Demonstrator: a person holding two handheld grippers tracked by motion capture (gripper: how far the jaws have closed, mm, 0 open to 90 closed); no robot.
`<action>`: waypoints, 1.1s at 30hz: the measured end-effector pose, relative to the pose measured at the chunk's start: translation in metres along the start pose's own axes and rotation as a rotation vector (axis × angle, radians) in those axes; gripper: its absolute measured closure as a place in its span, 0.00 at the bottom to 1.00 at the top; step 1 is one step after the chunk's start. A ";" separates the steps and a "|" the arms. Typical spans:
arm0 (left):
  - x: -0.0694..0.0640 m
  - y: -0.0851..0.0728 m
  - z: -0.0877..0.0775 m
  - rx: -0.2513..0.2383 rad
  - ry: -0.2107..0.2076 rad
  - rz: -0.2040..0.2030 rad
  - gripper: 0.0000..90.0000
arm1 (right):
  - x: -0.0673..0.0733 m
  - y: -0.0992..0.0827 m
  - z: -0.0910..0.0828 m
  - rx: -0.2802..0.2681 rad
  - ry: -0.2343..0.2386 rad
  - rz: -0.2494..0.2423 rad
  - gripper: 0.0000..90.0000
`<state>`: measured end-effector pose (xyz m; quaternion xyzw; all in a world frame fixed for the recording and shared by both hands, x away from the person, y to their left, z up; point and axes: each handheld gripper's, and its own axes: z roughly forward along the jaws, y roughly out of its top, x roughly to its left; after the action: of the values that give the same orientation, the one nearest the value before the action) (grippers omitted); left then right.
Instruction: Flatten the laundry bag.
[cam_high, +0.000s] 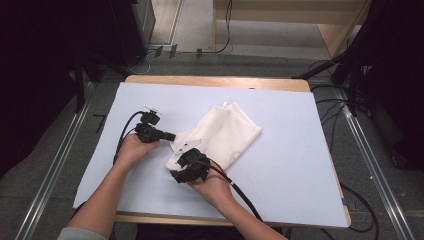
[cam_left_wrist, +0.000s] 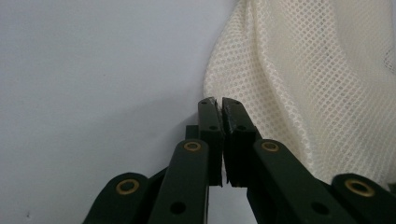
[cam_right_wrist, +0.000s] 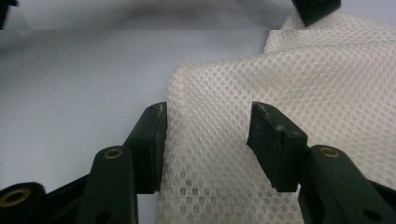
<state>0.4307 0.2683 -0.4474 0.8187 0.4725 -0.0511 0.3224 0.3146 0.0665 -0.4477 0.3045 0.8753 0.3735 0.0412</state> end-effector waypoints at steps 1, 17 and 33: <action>0.000 0.000 0.000 -0.001 -0.001 -0.001 0.99 | -0.002 0.000 0.002 0.003 -0.004 -0.007 0.56; 0.002 0.000 -0.004 -0.030 0.024 0.006 0.99 | -0.015 0.000 -0.006 -0.015 0.015 0.002 0.96; 0.021 -0.003 -0.031 -0.166 0.089 -0.073 0.99 | -0.063 -0.008 -0.097 -0.214 -0.127 0.081 0.96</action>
<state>0.4324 0.3024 -0.4328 0.7729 0.5185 0.0126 0.3657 0.3329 -0.0343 -0.3938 0.3565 0.8131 0.4460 0.1134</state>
